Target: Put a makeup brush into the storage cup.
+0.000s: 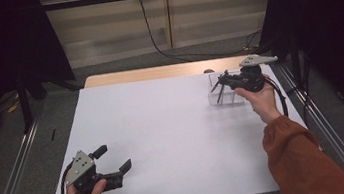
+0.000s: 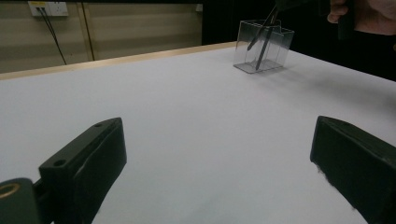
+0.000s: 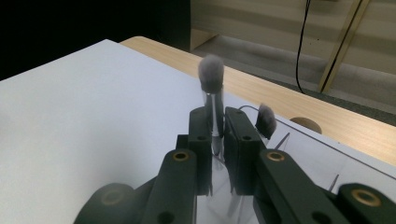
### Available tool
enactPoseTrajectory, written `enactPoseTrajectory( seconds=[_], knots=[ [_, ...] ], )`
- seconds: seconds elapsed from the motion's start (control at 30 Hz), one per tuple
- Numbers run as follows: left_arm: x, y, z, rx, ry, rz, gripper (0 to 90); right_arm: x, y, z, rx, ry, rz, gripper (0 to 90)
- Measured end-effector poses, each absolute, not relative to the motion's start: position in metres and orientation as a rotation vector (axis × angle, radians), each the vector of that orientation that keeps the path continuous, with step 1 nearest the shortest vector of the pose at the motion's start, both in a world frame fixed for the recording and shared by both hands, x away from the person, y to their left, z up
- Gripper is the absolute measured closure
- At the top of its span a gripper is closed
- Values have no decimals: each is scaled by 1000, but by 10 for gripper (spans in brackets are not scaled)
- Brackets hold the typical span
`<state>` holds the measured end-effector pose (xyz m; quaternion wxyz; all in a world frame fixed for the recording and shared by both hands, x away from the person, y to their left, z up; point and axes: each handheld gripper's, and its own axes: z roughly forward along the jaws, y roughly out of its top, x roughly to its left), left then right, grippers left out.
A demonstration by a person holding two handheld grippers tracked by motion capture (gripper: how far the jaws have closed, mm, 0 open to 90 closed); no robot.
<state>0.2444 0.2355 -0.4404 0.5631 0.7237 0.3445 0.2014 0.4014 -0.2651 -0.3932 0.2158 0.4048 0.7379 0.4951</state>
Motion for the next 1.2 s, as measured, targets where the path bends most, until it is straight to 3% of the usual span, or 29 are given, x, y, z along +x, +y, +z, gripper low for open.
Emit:
enactPoseTrajectory(
  seconds=[0.33,0.5,0.83,1.0,1.2],
  knots=[
    [245,236,-441,1704,807,472,37,397,-266,-399,1126,2035,1406,786],
    [245,236,-440,1708,806,475,36,399,-267,-401,1130,2039,1405,821],
    [245,236,-441,1705,806,471,36,394,-265,-402,1127,2023,1441,730],
    [246,236,-441,1710,809,474,36,389,-268,-405,1128,2006,1467,652],
    [248,235,-441,1707,813,471,36,381,-274,-410,1141,1967,1493,438]
  ],
)
